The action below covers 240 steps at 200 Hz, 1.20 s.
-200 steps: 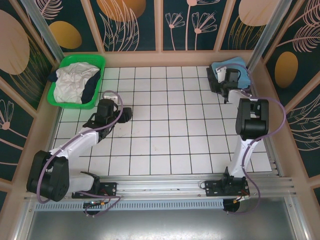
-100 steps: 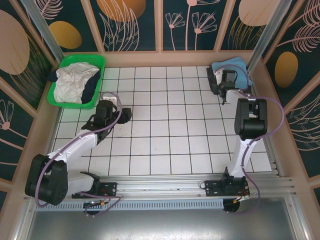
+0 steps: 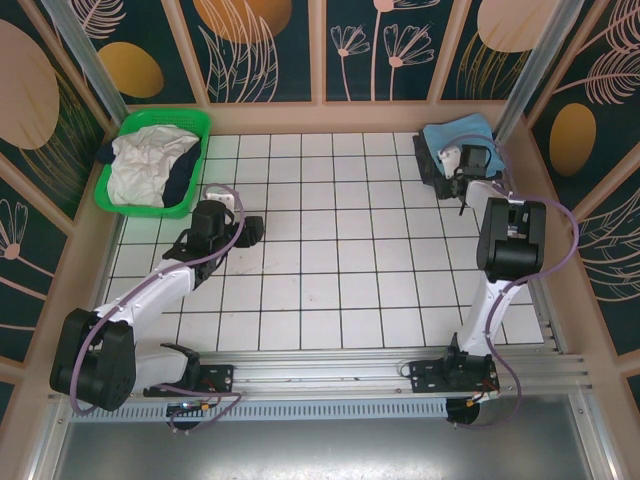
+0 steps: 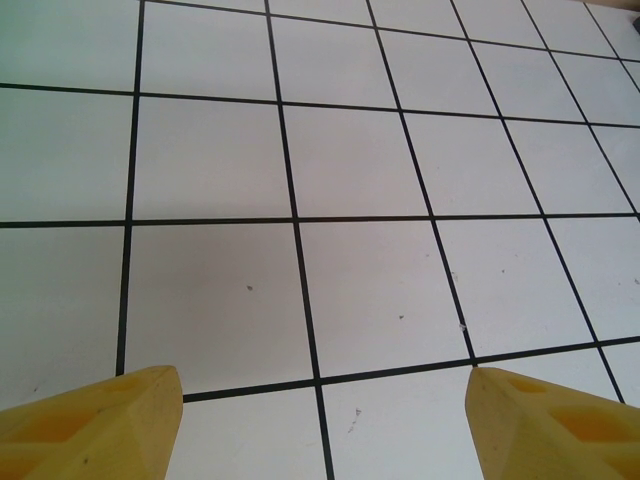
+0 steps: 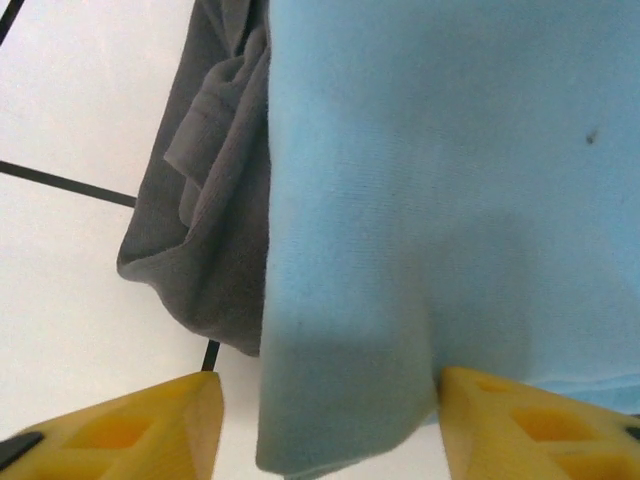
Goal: Fold and stack the t-shirts
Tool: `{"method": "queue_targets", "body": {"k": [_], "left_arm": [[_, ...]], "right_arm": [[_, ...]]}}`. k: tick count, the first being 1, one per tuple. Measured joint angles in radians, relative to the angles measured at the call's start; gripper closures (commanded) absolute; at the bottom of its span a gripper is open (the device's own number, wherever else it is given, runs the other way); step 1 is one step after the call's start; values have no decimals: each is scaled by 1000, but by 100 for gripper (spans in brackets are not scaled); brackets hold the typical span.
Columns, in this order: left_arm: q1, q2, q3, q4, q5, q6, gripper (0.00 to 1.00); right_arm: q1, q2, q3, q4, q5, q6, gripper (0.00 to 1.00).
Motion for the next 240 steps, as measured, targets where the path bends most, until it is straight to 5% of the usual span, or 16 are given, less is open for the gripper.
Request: {"method": "queue_targets", "body": {"k": [45,71,104,139,186,240], "left_arm": [[0,0,0,0,4,3,25],[0,0,0,0,6,3,25],[0,0,0,0,6,3,25],[0,0,0,0,6,4,26],[0,0,0,0,6,7,25],[0,0,0,0,6,7,24]], "right_arm": [[16,34,71,-19,68,-8,67],[49,34,80,-24,104,-21,87],[90,42,150,-59,125,-33,91],[103,61,216,-81,125,-29,84],[102,159,277,-163,95,-14,46],[14,90,252,-165,-214,139,32]]}}
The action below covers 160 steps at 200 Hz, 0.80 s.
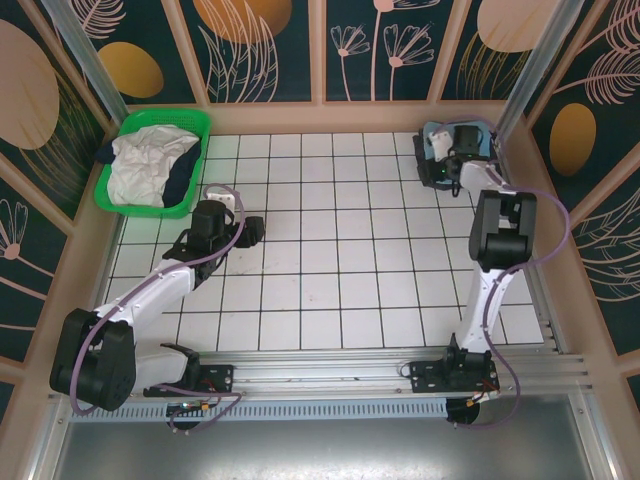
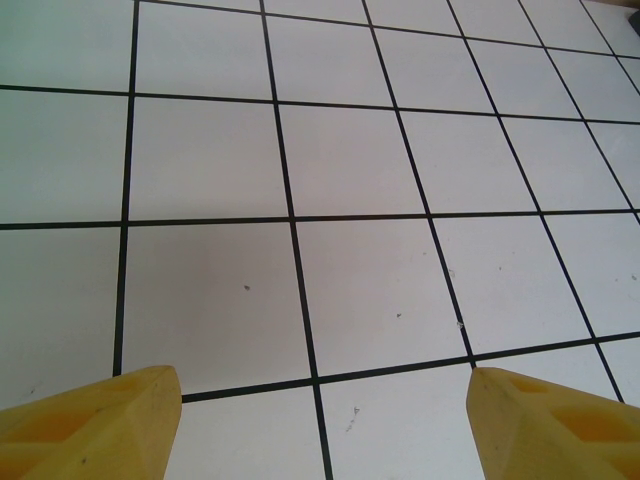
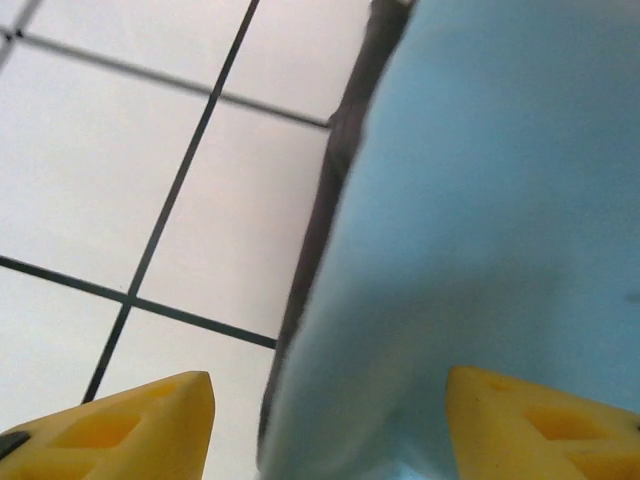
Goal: Fold and stack the t-shirts
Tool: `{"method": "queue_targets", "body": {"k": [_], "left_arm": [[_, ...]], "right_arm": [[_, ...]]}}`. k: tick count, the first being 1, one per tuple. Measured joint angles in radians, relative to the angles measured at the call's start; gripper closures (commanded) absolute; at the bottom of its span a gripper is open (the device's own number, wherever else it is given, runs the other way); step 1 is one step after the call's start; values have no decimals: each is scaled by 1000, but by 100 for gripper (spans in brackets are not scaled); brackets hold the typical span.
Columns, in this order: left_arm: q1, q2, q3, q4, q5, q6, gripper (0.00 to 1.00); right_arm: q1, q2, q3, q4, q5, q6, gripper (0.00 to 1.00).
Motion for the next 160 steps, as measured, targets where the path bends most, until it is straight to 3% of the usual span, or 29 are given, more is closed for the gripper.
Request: {"method": "queue_targets", "body": {"k": [26,36,45,57,64,101,131,160], "left_arm": [[0,0,0,0,0,0,15],[0,0,0,0,-2,3,7],[0,0,0,1,-8,-7,2],[0,-1,0,5,-20,-12,2],[0,-5,0,10,-33,-17,1],[0,-73,-4,67,-172,-25,1],[2,-114,0,110,-381,34,1],[34,-107,-61,220,-521,100,1]], "right_arm": [[-71,-71,-53,106,-39,119,29],[-96,-73,-53,140,-38,171,26],[-111,-73,-55,155,-37,208,21],[-124,-82,-84,183,-34,270,2],[-125,-100,-123,208,-29,302,1],[-55,-431,-594,397,38,439,1],[46,-731,-945,652,123,484,1],[119,-839,-1220,908,213,483,1]]}}
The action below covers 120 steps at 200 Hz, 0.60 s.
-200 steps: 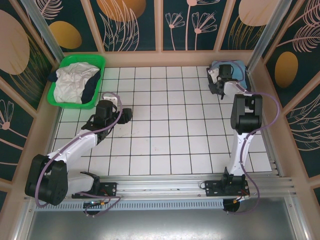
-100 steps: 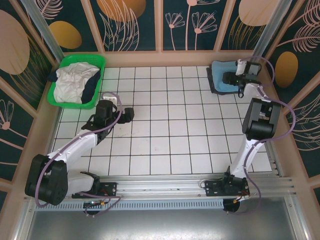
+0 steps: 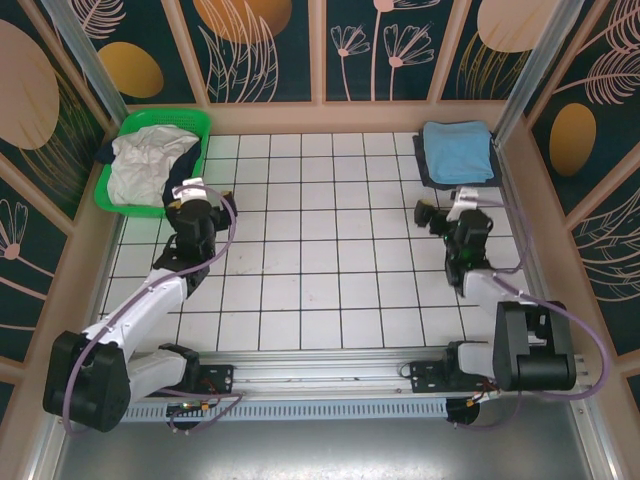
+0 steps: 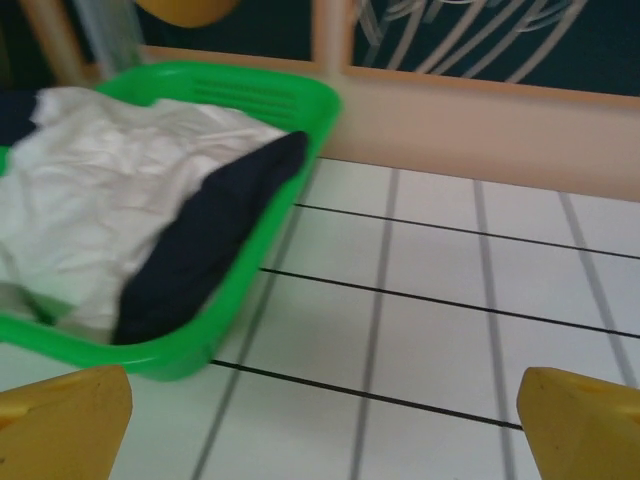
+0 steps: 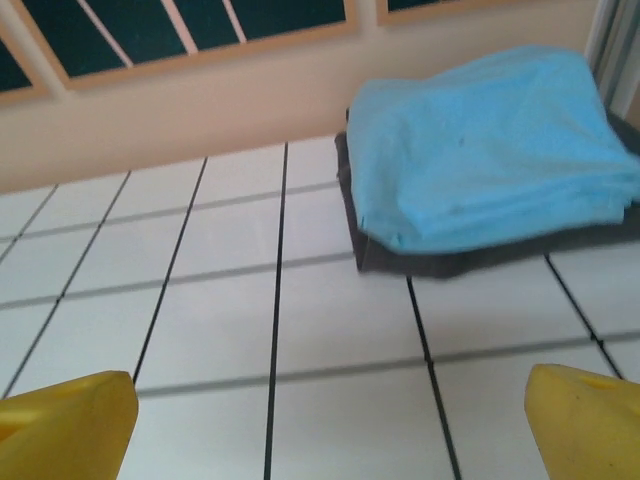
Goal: Fold and stack the t-shirts
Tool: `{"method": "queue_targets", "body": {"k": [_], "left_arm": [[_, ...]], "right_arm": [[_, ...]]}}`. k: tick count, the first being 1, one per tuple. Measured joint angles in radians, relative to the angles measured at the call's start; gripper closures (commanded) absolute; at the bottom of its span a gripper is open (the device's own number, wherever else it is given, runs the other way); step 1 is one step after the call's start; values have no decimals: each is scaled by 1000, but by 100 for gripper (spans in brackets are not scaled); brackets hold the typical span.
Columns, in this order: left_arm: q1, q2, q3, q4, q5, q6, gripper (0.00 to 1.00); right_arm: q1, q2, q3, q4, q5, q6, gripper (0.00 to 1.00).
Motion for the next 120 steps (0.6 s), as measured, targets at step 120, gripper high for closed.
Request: {"method": "queue_targets", "body": {"k": [120], "left_arm": [[214,303,-355,768,104,104,1]], "right_arm": [[-69,296,-203,561,140,-23,1]]}}
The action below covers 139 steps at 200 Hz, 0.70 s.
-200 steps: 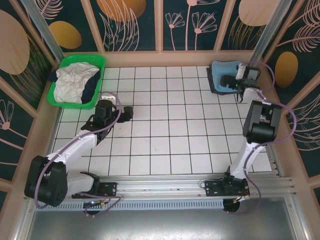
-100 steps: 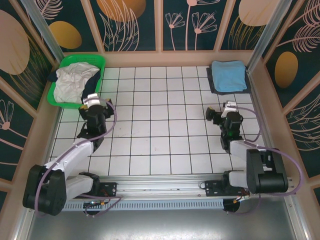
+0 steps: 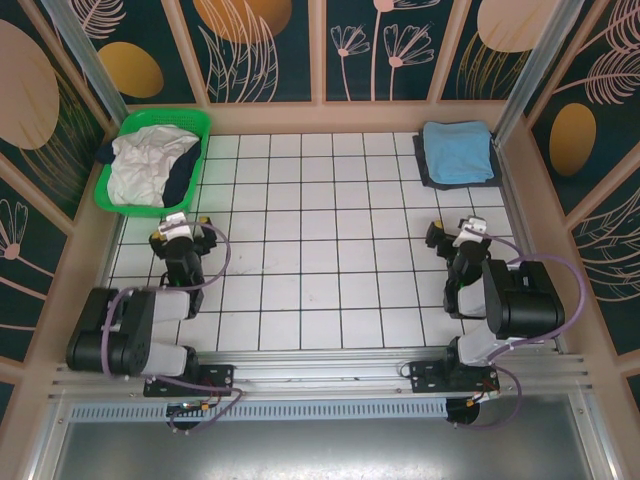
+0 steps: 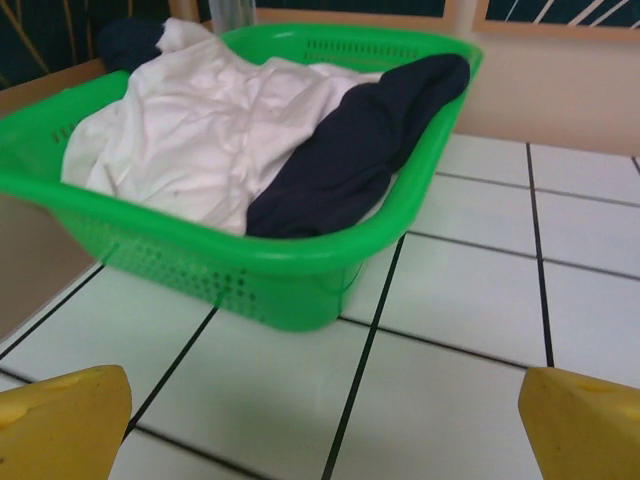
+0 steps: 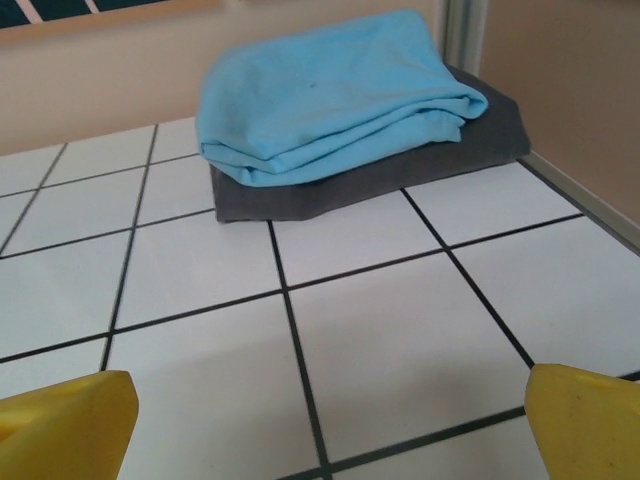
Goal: Fold and stack the t-shirts
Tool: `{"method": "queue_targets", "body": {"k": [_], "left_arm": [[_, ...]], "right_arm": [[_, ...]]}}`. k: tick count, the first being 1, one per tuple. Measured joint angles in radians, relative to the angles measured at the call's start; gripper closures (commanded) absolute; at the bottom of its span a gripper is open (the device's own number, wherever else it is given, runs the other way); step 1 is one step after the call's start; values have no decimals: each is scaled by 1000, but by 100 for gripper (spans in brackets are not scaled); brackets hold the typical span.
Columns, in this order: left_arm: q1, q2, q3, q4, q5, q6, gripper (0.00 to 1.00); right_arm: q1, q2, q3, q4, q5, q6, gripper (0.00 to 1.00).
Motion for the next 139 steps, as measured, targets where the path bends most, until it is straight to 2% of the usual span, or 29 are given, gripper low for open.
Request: {"method": "queue_targets", "body": {"k": [29,51,139], "left_arm": [[19,68,-16,134,26,5,1],[22,78,-26,174,33,6,1],[22,78,-26,228,37,6,1]], "right_arm": [[35,0,5,44,26,0,1],[38,0,6,49,37,0,1],[37,0,6,49,41,0,1]]}}
